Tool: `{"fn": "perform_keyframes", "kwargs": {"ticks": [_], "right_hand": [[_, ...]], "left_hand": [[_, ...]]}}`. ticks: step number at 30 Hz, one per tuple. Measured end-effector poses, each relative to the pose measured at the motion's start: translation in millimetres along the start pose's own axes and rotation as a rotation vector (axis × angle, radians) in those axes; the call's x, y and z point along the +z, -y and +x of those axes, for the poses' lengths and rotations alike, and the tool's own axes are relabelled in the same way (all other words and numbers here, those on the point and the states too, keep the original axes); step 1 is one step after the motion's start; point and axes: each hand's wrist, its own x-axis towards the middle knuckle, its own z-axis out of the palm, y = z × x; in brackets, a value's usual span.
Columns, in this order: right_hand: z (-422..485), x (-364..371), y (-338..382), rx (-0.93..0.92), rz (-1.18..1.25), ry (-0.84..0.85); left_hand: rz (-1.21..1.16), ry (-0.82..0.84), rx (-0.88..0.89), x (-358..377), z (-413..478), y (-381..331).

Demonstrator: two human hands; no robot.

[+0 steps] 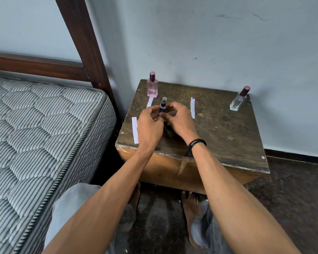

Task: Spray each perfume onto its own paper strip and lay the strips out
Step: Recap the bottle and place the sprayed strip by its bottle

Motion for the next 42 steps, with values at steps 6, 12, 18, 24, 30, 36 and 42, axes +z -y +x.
{"fn": "perform_keyframes", "kwargs": {"ticks": [6,12,18,24,30,36,42], "right_hand": [[6.0,-16.7,-8.9,-0.01,0.027,-0.07],[17.6,-32.8,-21.1,0.017,0.009,-0.215],[37.3,-47.4,-34.9,0.027,0.078,-0.357],[50.9,-58.7,-47.4,0.046,0.136,-0.458],[64.4,-60.2,-60.1,0.057,0.108,-0.43],[69.3,-58.3,-63.6,0.057,0.068,-0.418],[69.7,-55.5,-66.4,0.064,0.037,-0.405]], "left_hand": [[-0.007,0.092,0.049,18.1,5.2,-4.6],[-0.075,0.283,0.107,35.2,19.1,-2.6],[-0.068,0.38,0.15,58.0,32.5,-11.9],[-0.062,0.431,0.147,82.4,43.3,-13.9],[0.007,0.424,0.153,95.2,56.1,-10.0],[0.054,0.382,0.18,101.3,58.3,-6.5],[0.06,0.372,0.177,101.9,59.1,-3.5]]}}
